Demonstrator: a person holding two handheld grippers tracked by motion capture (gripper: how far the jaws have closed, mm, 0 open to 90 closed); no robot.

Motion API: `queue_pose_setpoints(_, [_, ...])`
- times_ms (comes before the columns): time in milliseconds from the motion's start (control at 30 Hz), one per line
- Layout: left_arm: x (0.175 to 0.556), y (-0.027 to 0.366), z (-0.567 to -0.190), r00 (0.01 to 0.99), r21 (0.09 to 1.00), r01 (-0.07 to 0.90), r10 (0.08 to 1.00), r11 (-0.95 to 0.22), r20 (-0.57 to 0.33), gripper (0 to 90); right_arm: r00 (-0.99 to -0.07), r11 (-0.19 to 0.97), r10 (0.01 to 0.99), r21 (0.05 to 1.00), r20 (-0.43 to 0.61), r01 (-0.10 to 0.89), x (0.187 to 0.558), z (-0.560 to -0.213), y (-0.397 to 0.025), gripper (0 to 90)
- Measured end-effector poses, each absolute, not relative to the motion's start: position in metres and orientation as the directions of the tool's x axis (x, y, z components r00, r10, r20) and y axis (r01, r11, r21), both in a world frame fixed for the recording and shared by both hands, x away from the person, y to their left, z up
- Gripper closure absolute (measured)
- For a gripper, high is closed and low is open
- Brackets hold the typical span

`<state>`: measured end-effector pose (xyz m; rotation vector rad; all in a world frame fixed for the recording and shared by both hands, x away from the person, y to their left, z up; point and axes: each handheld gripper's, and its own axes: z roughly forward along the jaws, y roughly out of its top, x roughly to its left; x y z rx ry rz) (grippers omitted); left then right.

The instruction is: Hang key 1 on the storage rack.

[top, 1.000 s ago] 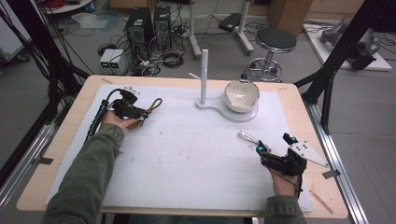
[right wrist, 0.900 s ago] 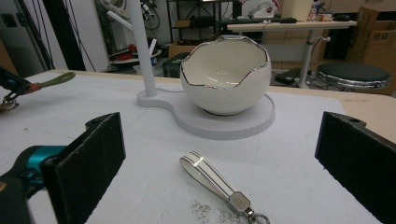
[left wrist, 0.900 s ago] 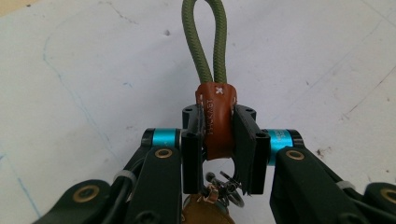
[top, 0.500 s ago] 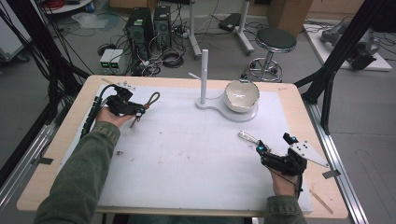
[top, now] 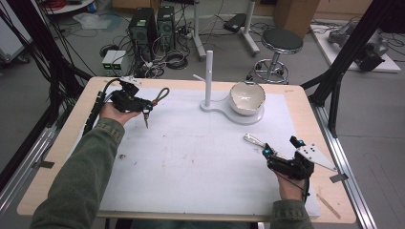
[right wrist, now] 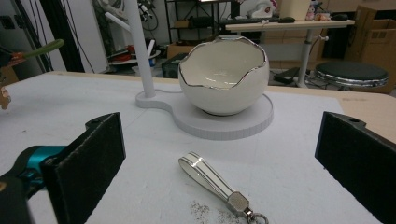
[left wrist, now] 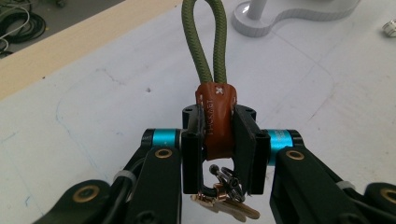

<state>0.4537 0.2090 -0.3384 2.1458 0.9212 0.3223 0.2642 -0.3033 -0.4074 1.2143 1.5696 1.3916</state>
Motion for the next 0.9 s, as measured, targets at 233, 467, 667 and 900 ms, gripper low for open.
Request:
queue_pose_setpoints(233, [0.459,0.208,-0.319,0.717,0.744,0.503,0.693,-0.439,-0.076,73.8,-0.314,-0.017,0.946,0.981,0.078,0.192,0.264,-0.407,-0.303,0.5])
queue_pose_setpoints(467, [0.464,0.206,-0.305,0.720,0.758,0.495,0.689,-0.424,-0.085,73.8,-0.313,-0.019,0.946,0.981,0.079,0.192,0.264,-0.407,-0.304,0.5])
queue_pose_setpoints(667, [0.470,0.205,-0.298,0.718,0.771,0.504,0.685,-0.388,-0.125,73.8,-0.319,-0.015,0.945,0.981,0.077,0.191,0.265,-0.407,-0.303,0.5])
queue_pose_setpoints(900, [0.475,0.207,-0.300,0.700,0.773,0.524,0.697,-0.357,-0.153,73.8,-0.318,-0.018,0.945,0.981,0.079,0.191,0.265,-0.407,-0.303,0.5])
